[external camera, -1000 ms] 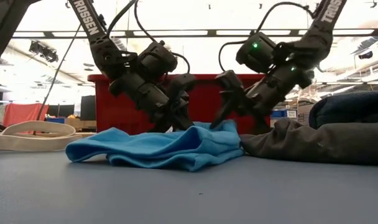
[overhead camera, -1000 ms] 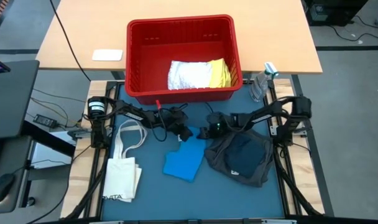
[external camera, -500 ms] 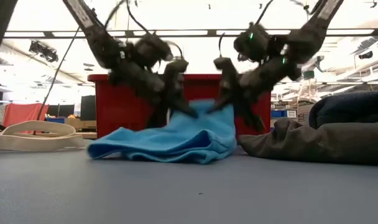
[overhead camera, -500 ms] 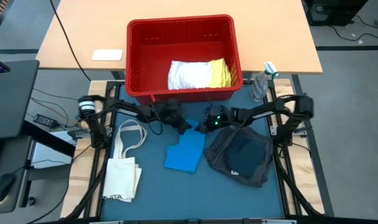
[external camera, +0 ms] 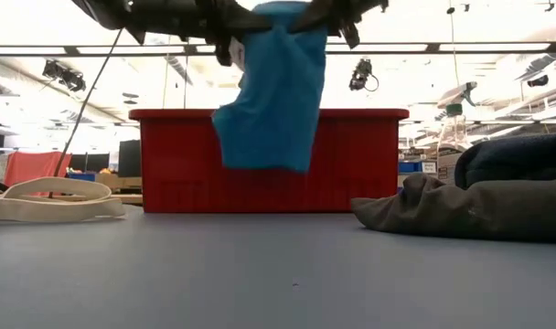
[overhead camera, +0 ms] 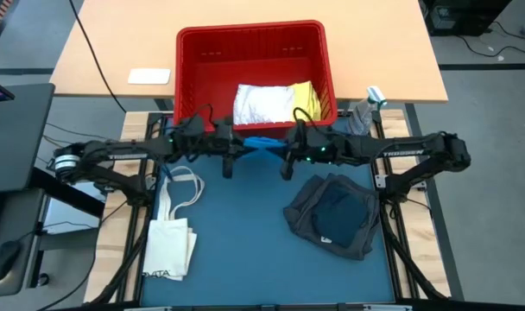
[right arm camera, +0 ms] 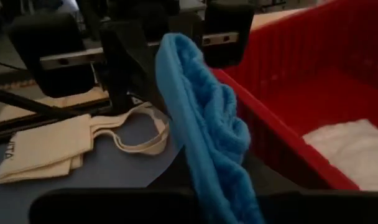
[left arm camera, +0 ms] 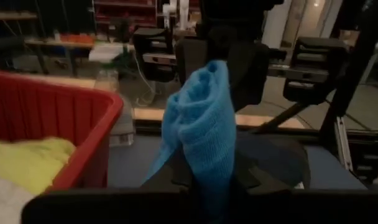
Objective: Fold Laundry from Bin
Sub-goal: Fold the blue shorts
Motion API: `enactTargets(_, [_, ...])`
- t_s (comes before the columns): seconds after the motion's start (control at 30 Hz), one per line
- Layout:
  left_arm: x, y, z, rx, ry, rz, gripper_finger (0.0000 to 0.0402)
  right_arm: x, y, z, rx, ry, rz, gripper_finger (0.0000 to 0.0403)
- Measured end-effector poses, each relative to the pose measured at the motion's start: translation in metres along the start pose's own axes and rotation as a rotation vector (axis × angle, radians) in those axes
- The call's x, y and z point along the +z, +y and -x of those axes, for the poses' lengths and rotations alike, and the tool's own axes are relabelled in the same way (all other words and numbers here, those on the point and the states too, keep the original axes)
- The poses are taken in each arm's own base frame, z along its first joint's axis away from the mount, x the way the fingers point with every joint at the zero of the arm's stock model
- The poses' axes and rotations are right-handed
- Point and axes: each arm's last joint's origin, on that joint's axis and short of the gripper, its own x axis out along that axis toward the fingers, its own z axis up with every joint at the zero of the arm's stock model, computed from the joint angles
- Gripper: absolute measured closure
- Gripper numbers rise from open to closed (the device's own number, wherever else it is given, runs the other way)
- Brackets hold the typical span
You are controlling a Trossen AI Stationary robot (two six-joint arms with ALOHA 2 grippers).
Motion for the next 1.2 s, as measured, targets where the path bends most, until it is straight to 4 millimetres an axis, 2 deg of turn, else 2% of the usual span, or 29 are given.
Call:
enactTargets(0.07, [0.001,-0.006,0.002,-0.017,0.013,-0.011,0.0361,0.000,0.011,-0.007,0.006,0.041,0.007,0.0358])
enactTargets(0.17, [-0.016,-0.019,0.000,-0.057,0.170,0.020,0.0361,-0.026,0.031,-0.028,0.037,0.171,-0.037,0.0358])
enactTargets(0.23, [-0.040,-0.032,-0.004,-0.080,0.356,0.055,0.0361,-0.054,0.050,-0.044,0.064,0.295,-0.066,0.0358])
enactTargets(0.3, [-0.074,-0.047,-0.006,-0.073,0.522,0.107,0.0361,-0.083,0.072,-0.058,0.107,0.400,-0.085,0.0358])
enactTargets(0.4, [-0.117,-0.073,-0.005,-0.108,0.635,0.240,0.0361,-0.119,0.102,-0.074,0.193,0.497,-0.124,0.0358])
enactTargets(0.47, [-0.137,-0.092,-0.002,-0.140,0.674,0.333,0.0361,-0.138,0.120,-0.081,0.258,0.543,-0.186,0.0358])
enactTargets(0.53, [-0.146,-0.109,0.001,-0.173,0.692,0.395,0.0361,-0.151,0.133,-0.085,0.314,0.569,-0.255,0.0358])
enactTargets(0.63, [-0.145,-0.125,0.002,-0.206,0.695,0.422,0.0361,-0.152,0.139,-0.086,0.363,0.571,-0.319,0.0358])
enactTargets(0.7, [-0.144,-0.126,0.002,-0.187,0.698,0.429,0.0361,-0.147,0.135,-0.087,0.356,0.560,-0.340,0.0358])
enactTargets(0.77, [-0.142,-0.122,0.002,-0.143,0.690,0.444,0.0361,-0.140,0.120,-0.092,0.334,0.553,-0.363,0.0358])
enactTargets(1.0, [-0.147,-0.081,0.005,0.194,0.737,0.569,0.0361,-0.132,0.050,-0.121,0.264,0.585,-0.419,0.0358])
enactTargets(1.13, [-0.152,-0.065,0.005,0.307,0.737,0.563,0.0361,-0.140,0.018,-0.140,0.219,0.587,-0.448,0.0358])
enactTargets(1.2, [-0.156,-0.058,0.004,0.346,0.746,0.561,0.0361,-0.147,0.005,-0.149,0.215,0.594,-0.476,0.0343])
